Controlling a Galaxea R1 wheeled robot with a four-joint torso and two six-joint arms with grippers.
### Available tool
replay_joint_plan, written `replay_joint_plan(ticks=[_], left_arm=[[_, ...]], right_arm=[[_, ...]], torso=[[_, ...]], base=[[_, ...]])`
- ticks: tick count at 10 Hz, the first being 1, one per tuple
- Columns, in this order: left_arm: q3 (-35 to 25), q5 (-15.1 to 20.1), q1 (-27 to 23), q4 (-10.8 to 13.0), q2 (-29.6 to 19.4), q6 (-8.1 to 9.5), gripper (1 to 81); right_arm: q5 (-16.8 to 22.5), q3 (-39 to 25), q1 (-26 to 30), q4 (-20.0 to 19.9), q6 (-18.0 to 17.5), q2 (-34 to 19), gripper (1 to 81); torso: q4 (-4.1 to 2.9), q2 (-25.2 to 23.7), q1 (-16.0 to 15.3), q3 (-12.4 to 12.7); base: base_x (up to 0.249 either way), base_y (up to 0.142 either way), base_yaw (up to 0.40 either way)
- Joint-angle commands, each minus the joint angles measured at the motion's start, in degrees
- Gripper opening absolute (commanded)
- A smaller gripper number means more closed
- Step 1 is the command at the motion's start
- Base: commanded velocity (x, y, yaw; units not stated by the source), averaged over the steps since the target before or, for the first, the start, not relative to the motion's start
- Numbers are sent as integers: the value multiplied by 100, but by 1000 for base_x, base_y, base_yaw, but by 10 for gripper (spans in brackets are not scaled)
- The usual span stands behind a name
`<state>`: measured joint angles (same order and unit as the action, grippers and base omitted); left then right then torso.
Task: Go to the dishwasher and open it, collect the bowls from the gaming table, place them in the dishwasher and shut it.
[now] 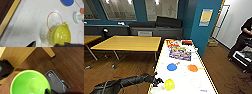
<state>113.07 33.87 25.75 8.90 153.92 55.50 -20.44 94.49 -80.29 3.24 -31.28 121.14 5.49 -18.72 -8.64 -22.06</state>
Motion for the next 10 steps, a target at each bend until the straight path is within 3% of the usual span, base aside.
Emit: replay_joint_plan(ticks=[1, 4, 6, 8, 10], left_arm=[[5, 437, -865, 50, 87, 162, 811], [40, 507, -812, 138, 184, 242, 811], [92, 472, -812, 428, 323, 284, 811], [407, 489, -812, 516, 639, 373, 811], [585, 507, -803, 543, 799, 584, 811]], right_arm=[[199, -98, 263, 124, 26, -324, 10], [199, -54, 263, 133, 26, -280, 10], [199, -37, 263, 132, 26, -280, 10], [199, -37, 263, 133, 26, -272, 10], [199, -37, 263, 124, 26, -272, 10]], torso=[[0, 0, 0, 0], [0, 0, 0, 0], [0, 0, 0, 0], [0, 0, 0, 0], [0, 0, 0, 0]], base=[[0, 0, 0], [0, 0, 0], [0, 0, 0], [0, 0, 0], [0, 0, 0]])
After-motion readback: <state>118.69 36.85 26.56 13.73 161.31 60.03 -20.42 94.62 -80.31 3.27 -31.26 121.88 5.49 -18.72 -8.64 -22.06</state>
